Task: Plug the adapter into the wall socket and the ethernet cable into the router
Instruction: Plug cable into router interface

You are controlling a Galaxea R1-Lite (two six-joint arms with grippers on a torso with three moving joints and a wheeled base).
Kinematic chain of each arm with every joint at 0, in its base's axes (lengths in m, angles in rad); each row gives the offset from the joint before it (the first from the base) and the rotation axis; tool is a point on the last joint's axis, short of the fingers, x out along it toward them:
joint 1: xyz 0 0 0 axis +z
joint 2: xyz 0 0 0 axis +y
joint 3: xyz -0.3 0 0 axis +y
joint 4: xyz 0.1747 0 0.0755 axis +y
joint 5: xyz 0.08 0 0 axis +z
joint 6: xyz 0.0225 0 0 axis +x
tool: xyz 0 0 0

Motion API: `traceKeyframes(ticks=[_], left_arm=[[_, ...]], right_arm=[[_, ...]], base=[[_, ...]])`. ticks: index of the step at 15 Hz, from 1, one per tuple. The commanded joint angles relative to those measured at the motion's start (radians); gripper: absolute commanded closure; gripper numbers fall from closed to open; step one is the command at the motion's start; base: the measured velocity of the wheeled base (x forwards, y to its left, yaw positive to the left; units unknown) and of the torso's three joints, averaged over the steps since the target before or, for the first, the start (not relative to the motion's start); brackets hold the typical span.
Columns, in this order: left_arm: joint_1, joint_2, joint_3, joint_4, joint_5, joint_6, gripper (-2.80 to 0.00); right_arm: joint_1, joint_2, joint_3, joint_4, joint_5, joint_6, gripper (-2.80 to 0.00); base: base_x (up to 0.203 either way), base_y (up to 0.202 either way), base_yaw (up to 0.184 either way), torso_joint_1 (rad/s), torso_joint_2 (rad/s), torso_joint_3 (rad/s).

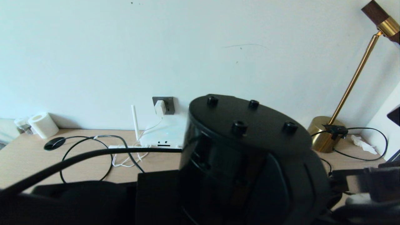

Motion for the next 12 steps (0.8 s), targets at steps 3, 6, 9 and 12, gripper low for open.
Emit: traceKeyframes(ticks=[3, 6, 9, 12], left_arm=[[0.0, -0.01, 0.02, -0.002, 0.003, 0.005, 0.0], [0.0, -0.016, 0.033, -0.004, 0.008, 0.005, 0.0], [0.0, -0.018, 0.039, -0.004, 0.008, 0.005, 0.0], [0.001, -0.022, 0.043, -0.003, 0.009, 0.005, 0.0]], right_arm=[[0.001, -0.04, 0.006, 0.003, 0.005, 0.006, 0.0], [0.001, -0.053, 0.01, 0.004, 0.004, 0.018, 0.0], [0.001, -0.054, 0.008, -0.001, 0.005, 0.055, 0.0], [0.001, -0.053, 0.01, -0.001, 0.006, 0.061, 0.0]], base=[[0.0, 0.0, 0.0, 0.0, 0.0, 0.0], [0.0, 0.0, 0.0, 0.0, 0.0, 0.0], [0.0, 0.0, 0.0, 0.002, 0.0, 0.011], [0.0, 0.0, 0.0, 0.0, 0.0, 0.0]])
